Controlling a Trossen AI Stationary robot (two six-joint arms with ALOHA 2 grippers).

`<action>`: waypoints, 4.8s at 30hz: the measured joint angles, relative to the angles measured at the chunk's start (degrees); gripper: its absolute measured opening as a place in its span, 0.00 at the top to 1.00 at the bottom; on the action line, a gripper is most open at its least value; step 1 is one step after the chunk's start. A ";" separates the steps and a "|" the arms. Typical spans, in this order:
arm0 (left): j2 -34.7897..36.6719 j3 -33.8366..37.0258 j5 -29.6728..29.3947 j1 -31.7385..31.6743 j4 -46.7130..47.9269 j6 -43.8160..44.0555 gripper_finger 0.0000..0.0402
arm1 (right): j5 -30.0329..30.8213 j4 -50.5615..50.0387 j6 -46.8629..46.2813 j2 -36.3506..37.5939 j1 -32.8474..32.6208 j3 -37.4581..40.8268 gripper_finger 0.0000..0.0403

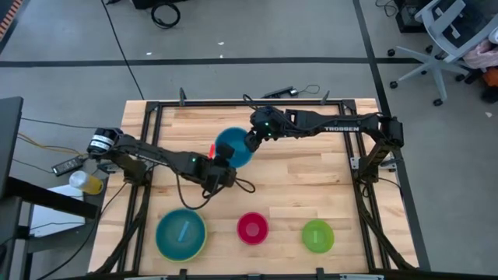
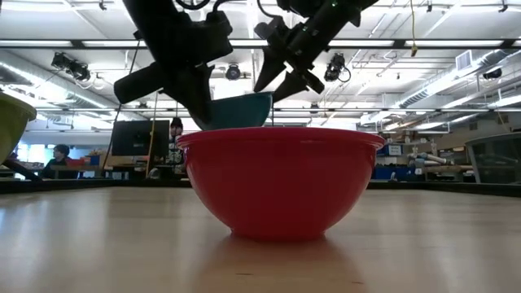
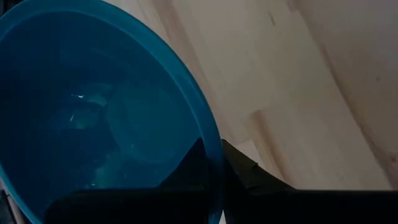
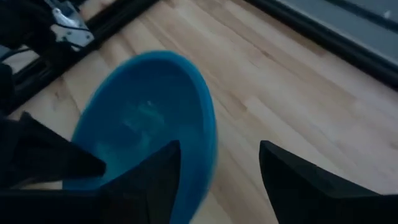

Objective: Nest bowls inside each other
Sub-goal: Stack the blue bowl on top of the transparent blue bowl, then stack the transparent green bowl on top of the blue bowl

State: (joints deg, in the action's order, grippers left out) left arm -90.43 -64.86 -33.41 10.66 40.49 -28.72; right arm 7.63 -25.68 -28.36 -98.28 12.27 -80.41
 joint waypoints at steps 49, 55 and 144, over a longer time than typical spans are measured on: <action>13.54 -12.44 2.98 4.12 12.90 43.78 0.33 | 5.40 -5.15 -13.09 -0.03 -6.45 2.22 0.97; 25.70 -12.48 3.04 5.59 23.78 56.88 0.30 | 6.52 12.95 -22.40 -3.24 -14.77 3.49 0.97; 6.64 -12.37 16.37 9.01 4.90 60.94 0.39 | -8.30 -22.41 -83.67 -11.23 -52.98 7.09 0.67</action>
State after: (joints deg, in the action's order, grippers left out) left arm -83.79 -77.23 -17.04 19.66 45.39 32.22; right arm -0.67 -48.09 -112.03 -109.51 -40.70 -73.32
